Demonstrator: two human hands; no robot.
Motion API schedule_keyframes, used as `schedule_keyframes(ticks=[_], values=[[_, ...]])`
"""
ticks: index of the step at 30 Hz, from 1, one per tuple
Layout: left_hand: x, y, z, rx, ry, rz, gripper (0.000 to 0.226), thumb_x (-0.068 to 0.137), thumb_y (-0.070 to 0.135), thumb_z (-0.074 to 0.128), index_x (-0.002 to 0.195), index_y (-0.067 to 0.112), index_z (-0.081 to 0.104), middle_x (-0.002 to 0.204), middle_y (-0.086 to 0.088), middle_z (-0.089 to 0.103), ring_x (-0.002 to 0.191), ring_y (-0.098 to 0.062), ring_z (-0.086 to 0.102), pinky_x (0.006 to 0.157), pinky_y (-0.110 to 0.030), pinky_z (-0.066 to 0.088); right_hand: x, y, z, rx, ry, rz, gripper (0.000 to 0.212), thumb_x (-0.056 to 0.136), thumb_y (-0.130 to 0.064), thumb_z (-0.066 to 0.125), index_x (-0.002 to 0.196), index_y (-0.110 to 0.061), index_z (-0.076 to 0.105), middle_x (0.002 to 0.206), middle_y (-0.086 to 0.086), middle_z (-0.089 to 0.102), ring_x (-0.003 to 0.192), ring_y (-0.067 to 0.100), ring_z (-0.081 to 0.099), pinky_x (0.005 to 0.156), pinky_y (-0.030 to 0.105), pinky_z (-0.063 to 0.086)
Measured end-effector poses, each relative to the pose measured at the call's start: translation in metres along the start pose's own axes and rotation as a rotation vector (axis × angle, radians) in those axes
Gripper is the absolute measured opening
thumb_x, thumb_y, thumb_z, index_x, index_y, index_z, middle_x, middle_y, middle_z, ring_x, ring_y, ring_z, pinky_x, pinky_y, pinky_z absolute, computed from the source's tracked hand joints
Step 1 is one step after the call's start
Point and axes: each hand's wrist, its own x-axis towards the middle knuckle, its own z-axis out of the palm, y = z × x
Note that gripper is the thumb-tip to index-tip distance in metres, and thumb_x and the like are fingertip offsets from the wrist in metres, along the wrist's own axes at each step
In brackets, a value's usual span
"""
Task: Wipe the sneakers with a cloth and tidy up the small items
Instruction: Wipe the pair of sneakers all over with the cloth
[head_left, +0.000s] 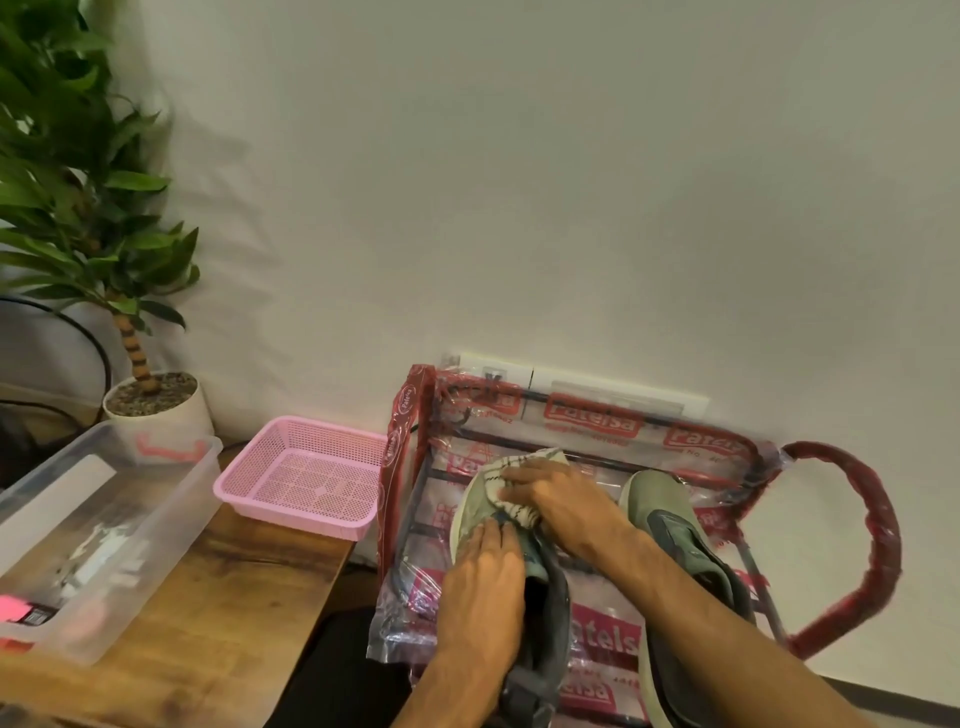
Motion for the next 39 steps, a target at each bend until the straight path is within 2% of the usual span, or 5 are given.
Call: schedule_keyframes(ticks=[7, 11, 16, 31, 39], values=[[-0.001, 0.001, -0.003, -0.029, 0.014, 0.002, 0.067, 0.095, 0.008, 0.054, 0.153, 0.011, 0.02, 0.16, -0.011, 0.022, 0.145, -0.021, 0.028, 0.117, -0.032, 0.029, -0.008, 0.018, 0.0, 0.007, 0.119, 0.138, 0.04, 0.093, -0.006, 0.055, 0.13, -0.022, 0.061, 0.143, -0.001, 0.051, 0.133, 0.023, 0.044, 0.108, 0.036, 0.037], [-0.001, 0.002, -0.002, -0.05, 0.021, -0.019, 0.062, 0.096, 0.01, 0.053, 0.151, 0.012, 0.025, 0.157, -0.008, 0.028, 0.142, -0.019, 0.034, 0.115, -0.031, 0.033, -0.008, 0.0, 0.008, 0.044, 0.014, -0.022, 0.047, 0.09, -0.003, 0.054, 0.134, -0.019, 0.057, 0.147, 0.0, 0.046, 0.138, 0.023, 0.038, 0.113, 0.036, 0.031], [-0.001, 0.003, -0.006, -0.07, 0.016, -0.02, 0.065, 0.094, 0.007, 0.053, 0.152, 0.014, 0.023, 0.158, -0.006, 0.026, 0.141, -0.019, 0.034, 0.113, -0.03, 0.034, -0.009, 0.01, 0.003, 0.072, 0.12, 0.189, 0.035, 0.096, -0.014, 0.053, 0.13, -0.021, 0.061, 0.142, -0.002, 0.053, 0.132, 0.022, 0.046, 0.106, 0.036, 0.039], [-0.002, 0.004, -0.008, -0.042, -0.003, -0.012, 0.062, 0.094, 0.011, 0.055, 0.149, 0.015, 0.028, 0.156, -0.006, 0.03, 0.139, -0.019, 0.036, 0.114, -0.03, 0.033, -0.018, 0.006, 0.002, 0.024, 0.057, 0.073, 0.042, 0.093, -0.008, 0.056, 0.133, -0.023, 0.059, 0.145, -0.004, 0.049, 0.136, 0.019, 0.041, 0.111, 0.035, 0.032], [-0.004, 0.004, -0.004, -0.03, 0.009, -0.02, 0.065, 0.096, 0.012, 0.054, 0.152, 0.013, 0.022, 0.158, -0.008, 0.026, 0.144, -0.019, 0.029, 0.117, -0.031, 0.027, 0.003, -0.01, 0.012, -0.011, 0.148, 0.17, 0.031, 0.082, -0.007, 0.063, 0.111, -0.016, 0.069, 0.119, 0.002, 0.066, 0.114, 0.026, 0.058, 0.096, 0.039, 0.047]])
